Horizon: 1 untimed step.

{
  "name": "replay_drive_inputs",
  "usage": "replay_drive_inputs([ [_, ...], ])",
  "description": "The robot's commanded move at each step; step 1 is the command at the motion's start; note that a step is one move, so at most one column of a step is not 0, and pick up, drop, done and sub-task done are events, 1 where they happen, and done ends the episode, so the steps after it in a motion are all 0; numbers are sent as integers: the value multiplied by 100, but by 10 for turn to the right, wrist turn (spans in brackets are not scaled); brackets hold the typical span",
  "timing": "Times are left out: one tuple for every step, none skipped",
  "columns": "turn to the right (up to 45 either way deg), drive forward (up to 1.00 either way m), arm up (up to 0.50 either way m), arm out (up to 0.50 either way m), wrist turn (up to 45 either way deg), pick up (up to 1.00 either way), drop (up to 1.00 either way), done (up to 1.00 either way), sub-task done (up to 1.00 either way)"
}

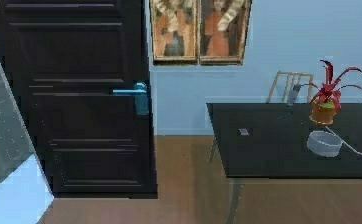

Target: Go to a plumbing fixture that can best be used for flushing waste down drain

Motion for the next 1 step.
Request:
replay_drive_inputs([
  [-450,0,0,0,0,0,0,0,0],
])
